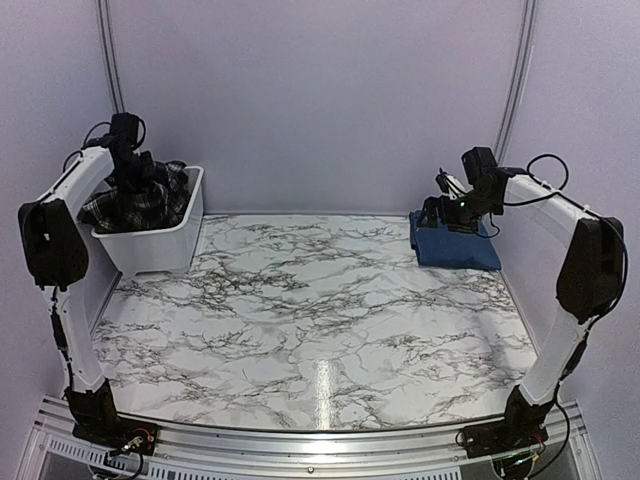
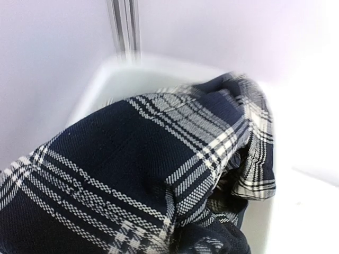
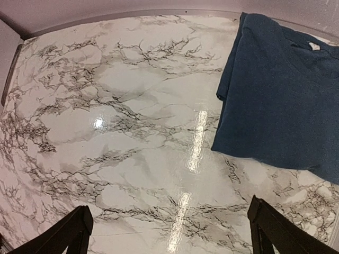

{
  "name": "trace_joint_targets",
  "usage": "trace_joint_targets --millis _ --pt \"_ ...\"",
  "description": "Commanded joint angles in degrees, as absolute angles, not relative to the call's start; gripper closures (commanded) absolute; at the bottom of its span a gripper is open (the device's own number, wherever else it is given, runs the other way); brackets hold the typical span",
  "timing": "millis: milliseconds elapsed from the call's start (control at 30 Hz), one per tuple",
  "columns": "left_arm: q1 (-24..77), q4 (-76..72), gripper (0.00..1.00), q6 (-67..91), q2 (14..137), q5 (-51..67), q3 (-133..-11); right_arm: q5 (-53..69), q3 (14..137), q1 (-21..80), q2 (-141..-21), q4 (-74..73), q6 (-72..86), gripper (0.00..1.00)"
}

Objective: Fold and stack the mixed laundry pile
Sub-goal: Pick up the crumpled skirt and place it in the bin, then place the crumpled shorts at the center of the board.

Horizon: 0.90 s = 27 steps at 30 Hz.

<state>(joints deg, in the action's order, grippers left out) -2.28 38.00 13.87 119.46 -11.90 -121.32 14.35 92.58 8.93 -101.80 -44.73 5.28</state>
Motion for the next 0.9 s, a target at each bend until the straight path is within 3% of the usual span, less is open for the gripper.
trace_joint_targets --millis 0,233,533,700,733,767,800,833,867 --pt "-2.6 28.3 1.00 14.3 109.5 -9.0 -124.5 18.2 90.5 9.4 -99.5 -40.9 9.1 0.01" --pt "-0.5 15.4 1.00 22.2 99.8 5.1 -124.7 21.6 87.7 9.6 -96.7 -37.1 11.5 0.01" --pt "21.8 7.7 1.00 22.8 98.1 11.8 -132.4 25.1 83.6 9.6 -93.5 -33.7 14.1 0.02" --pt "26.6 5.4 1.00 22.9 95.1 14.9 -125.8 25.9 80.1 9.6 -89.5 -32.4 15.3 0.02" --pt "26.4 5.4 0.95 22.5 92.9 14.1 -121.0 25.9 79.4 9.6 -88.9 -32.4 15.2 0.02" --pt "26.1 5.4 0.67 21.7 90.2 11.6 -115.3 25.8 78.9 9.6 -88.4 -32.7 15.0 0.02" --pt "25.7 5.9 0.32 21.6 87.4 6.4 -109.3 25.4 78.4 9.5 -87.9 -33.1 14.6 0.01" --pt "23.8 7.4 0.08 23.3 85.1 1.9 -103.3 25.2 77.8 9.5 -87.4 -33.4 14.2 0.02" --pt "21.6 9.0 0.02 24.6 83.6 1.8 -97.3 25.1 76.9 9.6 -87.0 -33.5 13.6 0.02"
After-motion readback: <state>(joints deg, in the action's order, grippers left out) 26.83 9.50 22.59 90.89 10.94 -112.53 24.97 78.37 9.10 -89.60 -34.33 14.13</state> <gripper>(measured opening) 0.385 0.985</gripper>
